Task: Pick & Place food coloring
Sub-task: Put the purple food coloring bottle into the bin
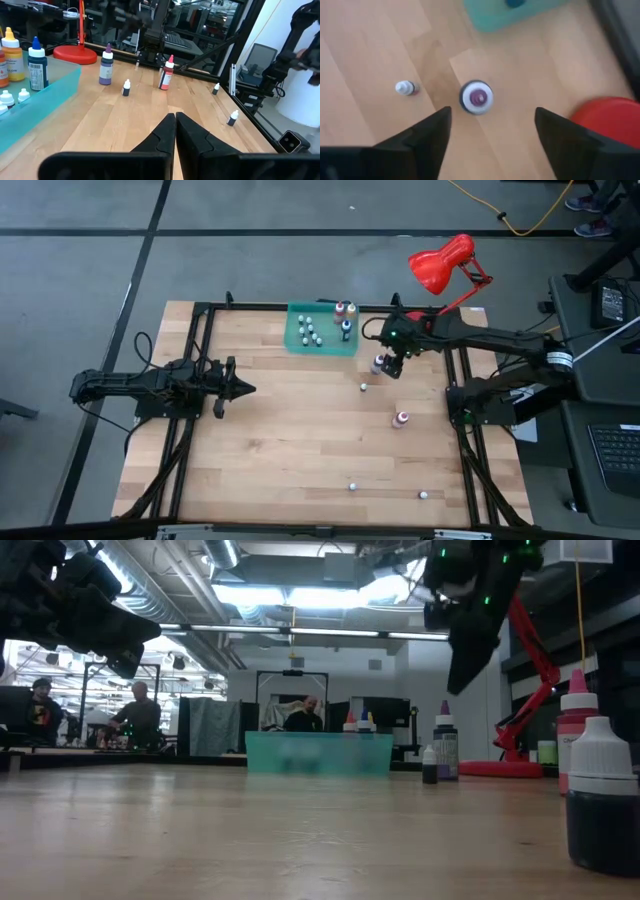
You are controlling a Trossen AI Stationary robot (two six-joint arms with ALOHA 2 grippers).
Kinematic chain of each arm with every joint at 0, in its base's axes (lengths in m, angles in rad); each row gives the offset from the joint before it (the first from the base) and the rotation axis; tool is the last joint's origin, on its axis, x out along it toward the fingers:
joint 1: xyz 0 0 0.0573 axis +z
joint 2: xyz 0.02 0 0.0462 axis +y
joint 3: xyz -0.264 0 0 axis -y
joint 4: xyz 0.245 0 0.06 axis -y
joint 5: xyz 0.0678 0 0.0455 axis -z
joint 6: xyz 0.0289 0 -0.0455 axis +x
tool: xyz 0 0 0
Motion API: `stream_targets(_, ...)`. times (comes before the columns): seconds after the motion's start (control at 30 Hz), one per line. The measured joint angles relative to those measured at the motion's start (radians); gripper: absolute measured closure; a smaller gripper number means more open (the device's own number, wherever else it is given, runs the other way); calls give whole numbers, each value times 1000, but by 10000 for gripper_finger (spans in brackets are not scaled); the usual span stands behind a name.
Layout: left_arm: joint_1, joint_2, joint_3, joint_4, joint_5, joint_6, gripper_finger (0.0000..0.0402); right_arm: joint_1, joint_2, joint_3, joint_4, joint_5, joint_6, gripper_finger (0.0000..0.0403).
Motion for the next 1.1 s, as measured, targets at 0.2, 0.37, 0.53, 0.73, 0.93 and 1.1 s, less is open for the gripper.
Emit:
stream_targets(0.2,0,0,0,0,0,0,393,-50,42,-99,150,-68,-35,84)
stream_targets(0.37,0,0,0,0,0,0,395,-73,109,-106,164,-71,-103,83)
stream_targets(0.53,0,0,0,0,0,0,391,-99,178,-106,224,-109,-152,82)
stream_targets(0.73,0,0,0,0,0,0,394,-104,195,-106,256,-121,-156,88)
stream_targets(0.93,0,0,0,0,0,0,393,-104,194,-106,254,-132,-165,137)
stream_targets(1.1,0,0,0,0,0,0,391,-108,194,-106,244,-184,-173,203)
